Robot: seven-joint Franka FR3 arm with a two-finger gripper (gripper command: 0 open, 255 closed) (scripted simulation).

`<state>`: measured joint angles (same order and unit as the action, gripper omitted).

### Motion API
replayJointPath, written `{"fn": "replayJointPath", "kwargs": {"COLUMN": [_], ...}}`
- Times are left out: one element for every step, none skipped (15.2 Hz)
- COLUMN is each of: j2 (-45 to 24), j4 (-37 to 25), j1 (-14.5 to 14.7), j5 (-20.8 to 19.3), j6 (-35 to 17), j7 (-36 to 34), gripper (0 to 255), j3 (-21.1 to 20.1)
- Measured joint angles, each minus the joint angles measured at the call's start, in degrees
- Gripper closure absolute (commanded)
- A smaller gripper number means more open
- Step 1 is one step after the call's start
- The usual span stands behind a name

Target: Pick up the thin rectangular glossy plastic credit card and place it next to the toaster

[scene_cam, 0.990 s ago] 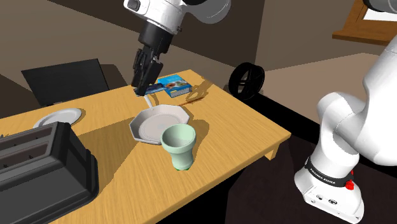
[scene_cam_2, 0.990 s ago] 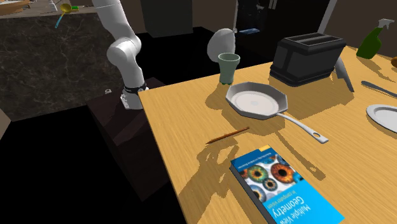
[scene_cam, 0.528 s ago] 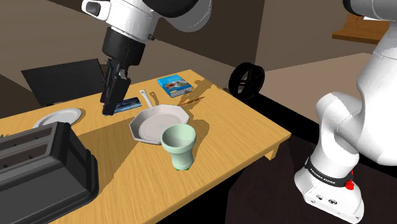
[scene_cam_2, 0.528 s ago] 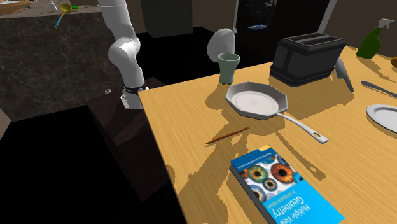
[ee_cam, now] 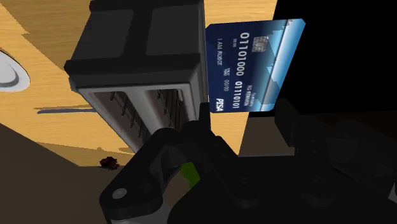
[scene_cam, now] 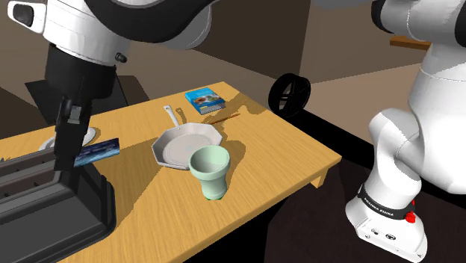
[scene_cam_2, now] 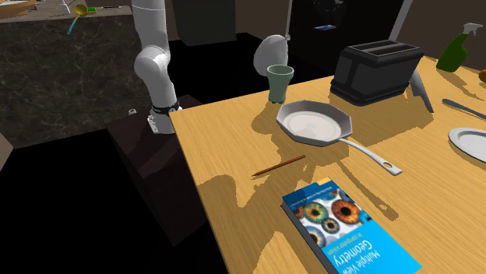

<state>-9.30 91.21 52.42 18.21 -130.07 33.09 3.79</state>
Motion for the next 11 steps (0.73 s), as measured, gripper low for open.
{"fn": "replayJointPath", "kwargs": {"j2": [-1.6,-3.08,-4.54,-6.46,-8.27,-10.46,-12.08,-14.62,-17.08,-19.28,-19.86], "j4": [-2.28,-3.97,-5.88,-8.95,-10.98,-14.08,-16.38,-20.13,-24.03,-27.0,-27.42], "j1": [0.52,1.2,1.96,2.47,3.06,3.72,4.33,5.0,5.79,6.4,6.66], "j5": [-0.59,-1.22,-1.95,-2.59,-3.07,-3.71,-4.25,-4.88,-5.6,-6.06,-6.2], "j6": [0.45,0.34,0.51,1.47,1.45,2.18,2.68,3.66,4.92,5.46,5.31], "j7": [-1.22,-2.5,-3.94,-5.19,-6.22,-7.51,-8.59,-9.86,-11.3,-12.33,-12.64], "gripper": [255,255,255,255,255,255,255,255,255,255,255], "j3": [-0.25,-0.54,-0.81,-0.95,-1.13,-1.27,-1.36,-1.44,-1.48,-1.52,-1.54]}}
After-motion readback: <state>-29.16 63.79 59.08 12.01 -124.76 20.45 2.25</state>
